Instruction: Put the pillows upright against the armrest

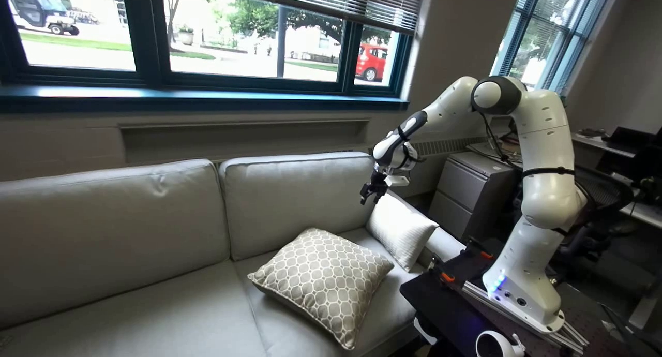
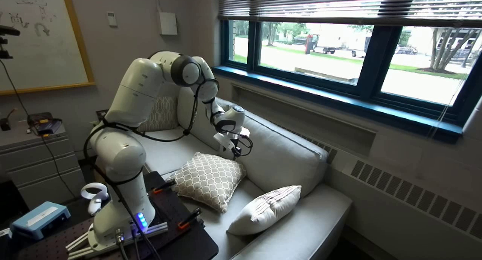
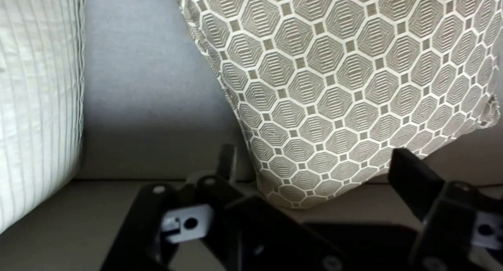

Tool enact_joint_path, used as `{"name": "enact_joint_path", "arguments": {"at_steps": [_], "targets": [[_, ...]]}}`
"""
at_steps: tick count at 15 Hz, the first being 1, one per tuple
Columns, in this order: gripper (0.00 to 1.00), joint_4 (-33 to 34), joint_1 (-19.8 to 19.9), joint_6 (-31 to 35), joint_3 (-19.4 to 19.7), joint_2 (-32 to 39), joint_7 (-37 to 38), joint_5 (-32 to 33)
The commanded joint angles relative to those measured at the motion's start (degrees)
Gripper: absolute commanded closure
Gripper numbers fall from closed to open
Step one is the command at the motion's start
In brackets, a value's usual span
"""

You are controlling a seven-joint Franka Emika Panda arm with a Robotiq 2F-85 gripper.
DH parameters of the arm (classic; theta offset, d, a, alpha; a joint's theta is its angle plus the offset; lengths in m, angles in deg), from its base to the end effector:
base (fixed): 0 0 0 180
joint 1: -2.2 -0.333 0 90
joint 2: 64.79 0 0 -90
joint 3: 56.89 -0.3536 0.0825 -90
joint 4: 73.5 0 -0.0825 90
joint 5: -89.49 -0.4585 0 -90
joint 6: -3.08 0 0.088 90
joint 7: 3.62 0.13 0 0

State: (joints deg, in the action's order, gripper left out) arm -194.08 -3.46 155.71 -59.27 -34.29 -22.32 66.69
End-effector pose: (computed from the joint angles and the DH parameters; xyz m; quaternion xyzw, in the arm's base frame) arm 0.6294 0.0829 0.1062 -0.9931 -0.0539 -0.0215 0.1020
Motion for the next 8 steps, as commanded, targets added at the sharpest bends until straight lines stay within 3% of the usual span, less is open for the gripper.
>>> {"name": "enact_joint_path", "arguments": {"at_steps": [1, 5, 8], "targets": [[0.00, 8.3, 6.5, -8.6, -4.3, 0.3, -1.0, 5.1], [0.00, 23.6, 11.7, -22.8, -8.5, 7.7, -7.7, 3.6], [0.00, 33.3, 12.5, -32.0, -8.6, 16.0, -8.5, 4.0]]}}
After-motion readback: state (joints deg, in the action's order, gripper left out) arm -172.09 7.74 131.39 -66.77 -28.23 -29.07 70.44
